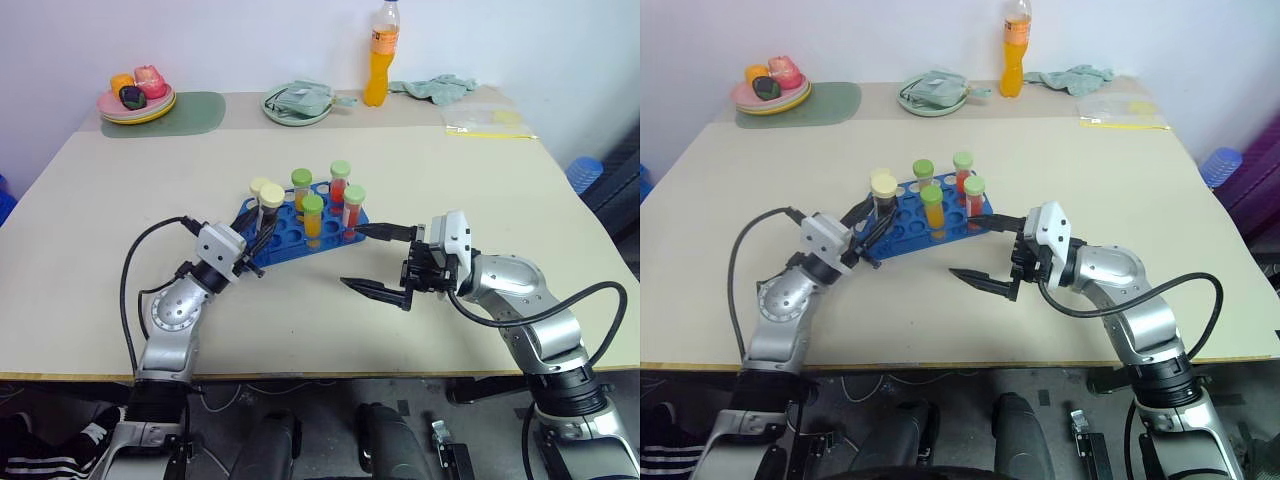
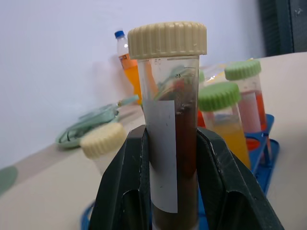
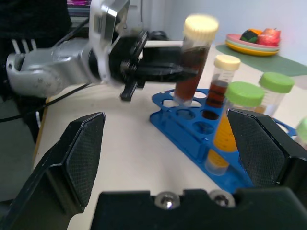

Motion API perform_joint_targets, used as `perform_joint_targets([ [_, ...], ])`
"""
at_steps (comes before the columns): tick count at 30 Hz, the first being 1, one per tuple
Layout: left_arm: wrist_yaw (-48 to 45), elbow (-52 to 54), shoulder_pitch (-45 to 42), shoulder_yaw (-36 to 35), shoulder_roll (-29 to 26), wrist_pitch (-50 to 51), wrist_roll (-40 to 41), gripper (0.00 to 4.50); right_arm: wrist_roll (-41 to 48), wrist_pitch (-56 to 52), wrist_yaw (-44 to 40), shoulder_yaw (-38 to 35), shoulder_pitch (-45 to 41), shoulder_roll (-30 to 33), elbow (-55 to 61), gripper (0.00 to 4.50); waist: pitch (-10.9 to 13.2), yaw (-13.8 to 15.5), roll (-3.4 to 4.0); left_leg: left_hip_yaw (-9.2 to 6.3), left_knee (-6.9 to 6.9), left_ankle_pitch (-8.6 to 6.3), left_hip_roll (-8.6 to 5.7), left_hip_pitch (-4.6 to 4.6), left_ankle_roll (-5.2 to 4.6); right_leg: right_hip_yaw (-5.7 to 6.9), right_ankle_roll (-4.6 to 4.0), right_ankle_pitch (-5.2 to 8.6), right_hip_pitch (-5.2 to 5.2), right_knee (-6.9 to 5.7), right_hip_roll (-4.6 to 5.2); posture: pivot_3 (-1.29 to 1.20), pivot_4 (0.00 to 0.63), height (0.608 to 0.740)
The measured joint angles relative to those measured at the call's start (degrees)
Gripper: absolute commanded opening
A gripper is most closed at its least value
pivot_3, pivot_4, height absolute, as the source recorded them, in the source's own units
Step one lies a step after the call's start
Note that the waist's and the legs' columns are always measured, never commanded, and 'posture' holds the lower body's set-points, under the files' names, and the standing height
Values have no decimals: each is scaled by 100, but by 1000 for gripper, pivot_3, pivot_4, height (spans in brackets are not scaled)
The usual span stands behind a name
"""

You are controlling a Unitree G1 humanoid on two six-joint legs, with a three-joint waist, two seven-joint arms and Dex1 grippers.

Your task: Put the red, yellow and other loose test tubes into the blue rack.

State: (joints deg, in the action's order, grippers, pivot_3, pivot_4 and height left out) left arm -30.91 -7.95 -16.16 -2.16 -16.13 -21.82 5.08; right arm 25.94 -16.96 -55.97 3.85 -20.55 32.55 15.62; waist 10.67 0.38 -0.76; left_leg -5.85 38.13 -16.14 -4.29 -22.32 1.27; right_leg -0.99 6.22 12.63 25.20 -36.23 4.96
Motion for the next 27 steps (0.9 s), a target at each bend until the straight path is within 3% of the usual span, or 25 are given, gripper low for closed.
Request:
perform_joint_targets([
  [12,51,-286,-90,255,175,-161,-24,797,-79,107,104,-5,0,-2,-3,4500,-1,26,0,1,1,0,0,0,-1,0,1,-1,-2,0,0,0,150,740],
  [22,-98,30,8,-192,457,1303,1721,797,-89,108,83,-7,-5,0,-33,4500,-2,-4,1,1,1,-1,1,2,-2,0,1,-1,-2,0,-3,0,150,740],
  [27,-238,208,90,-200,309,1566,1837,3288,-104,112,62,-5,-30,-2,-102,4500,-2,-18,1,1,1,-1,2,2,-2,-1,1,-1,-3,0,-5,0,150,740],
])
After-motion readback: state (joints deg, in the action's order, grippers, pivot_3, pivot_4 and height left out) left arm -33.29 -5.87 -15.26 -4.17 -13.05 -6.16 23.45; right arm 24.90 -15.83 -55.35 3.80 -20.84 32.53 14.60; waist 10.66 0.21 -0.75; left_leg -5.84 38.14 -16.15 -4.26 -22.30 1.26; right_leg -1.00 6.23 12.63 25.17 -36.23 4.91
